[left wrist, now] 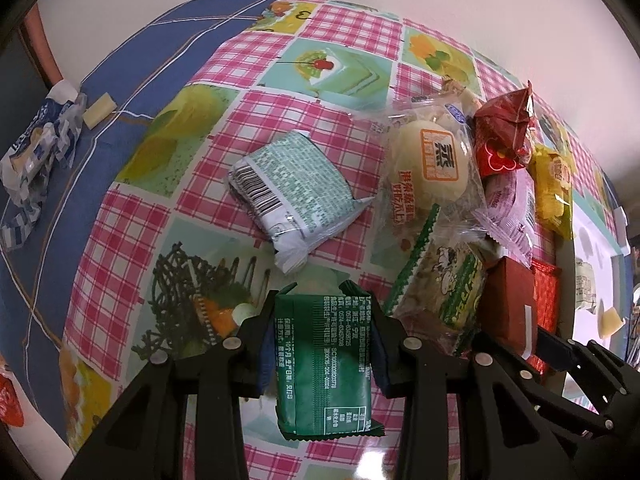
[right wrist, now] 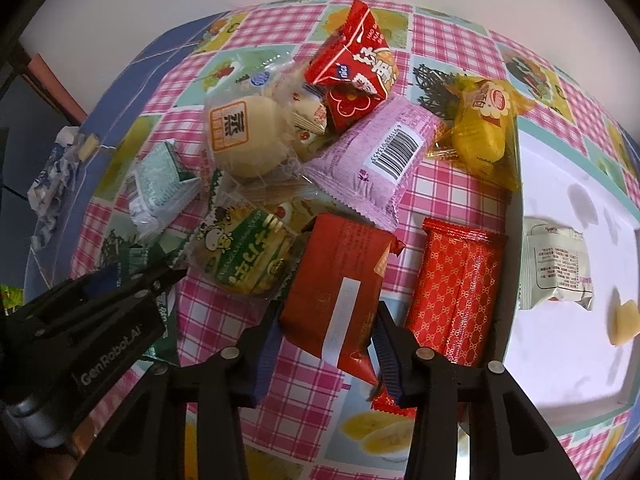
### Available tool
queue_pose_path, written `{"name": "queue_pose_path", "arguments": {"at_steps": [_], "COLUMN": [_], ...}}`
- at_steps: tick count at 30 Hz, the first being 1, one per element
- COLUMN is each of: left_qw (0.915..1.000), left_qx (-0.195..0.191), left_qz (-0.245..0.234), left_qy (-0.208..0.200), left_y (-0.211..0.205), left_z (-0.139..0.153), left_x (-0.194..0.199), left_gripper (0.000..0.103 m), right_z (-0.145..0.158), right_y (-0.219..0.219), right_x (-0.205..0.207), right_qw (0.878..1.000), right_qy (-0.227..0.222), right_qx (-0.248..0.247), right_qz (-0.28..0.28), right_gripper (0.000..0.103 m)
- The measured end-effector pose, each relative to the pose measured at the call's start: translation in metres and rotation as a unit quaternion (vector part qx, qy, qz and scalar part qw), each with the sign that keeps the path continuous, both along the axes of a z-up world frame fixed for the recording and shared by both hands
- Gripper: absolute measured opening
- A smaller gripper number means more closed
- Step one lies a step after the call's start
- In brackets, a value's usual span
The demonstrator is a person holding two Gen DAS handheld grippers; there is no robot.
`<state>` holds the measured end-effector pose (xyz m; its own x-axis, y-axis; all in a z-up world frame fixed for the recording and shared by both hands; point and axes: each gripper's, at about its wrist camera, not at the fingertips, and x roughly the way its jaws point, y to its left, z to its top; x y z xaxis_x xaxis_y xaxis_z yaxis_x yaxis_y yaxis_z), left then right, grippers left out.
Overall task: Organize snacks
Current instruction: 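Grasp the red wafer pack with the right tool while the left tool grasps the green pack, then carry both packs over the white tray and open both tools to release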
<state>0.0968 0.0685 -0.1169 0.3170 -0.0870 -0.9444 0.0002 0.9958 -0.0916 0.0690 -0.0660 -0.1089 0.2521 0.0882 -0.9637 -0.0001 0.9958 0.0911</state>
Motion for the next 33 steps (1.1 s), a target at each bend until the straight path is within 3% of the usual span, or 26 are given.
{"name": "queue_pose_path", "arguments": {"at_steps": [10,22,28,33], "left_qw": [0.9999,0.9996,0.9994,0.9977], "left_qx": [-0.010,-0.017,-0.015,-0.027], "left_qz": [0.013,0.011,-0.005,-0.045], "left_qy": [-0.004,-0.020,-0.031,-0.044], "left_y": [0.016,0.030,0.009,-0.040], "left_z": [0.005,0.036,0.065,0.096], "left_x": [-0.007,-0.015,-0.015,-0.011], "left_gripper": [0.041,0.041,0.041,0.041], "right_z": [0.010,0.030,0.046,0.071], "right_y": [-0.021,-0.030,-0.050,-0.087], "right_x": [-0.004,-0.007,-0.009,-0.012], "right_qw": [0.999,0.997,0.995,0.992], "right_qy": [0.002,-0.018,-0.026,-0.046], "right_qx": [0.038,0.060,0.070,0.064], "right_qz": [-0.023,-0.039,-0.062,-0.095], "right_gripper": [0.045,0.045,0.045,0.045]}}
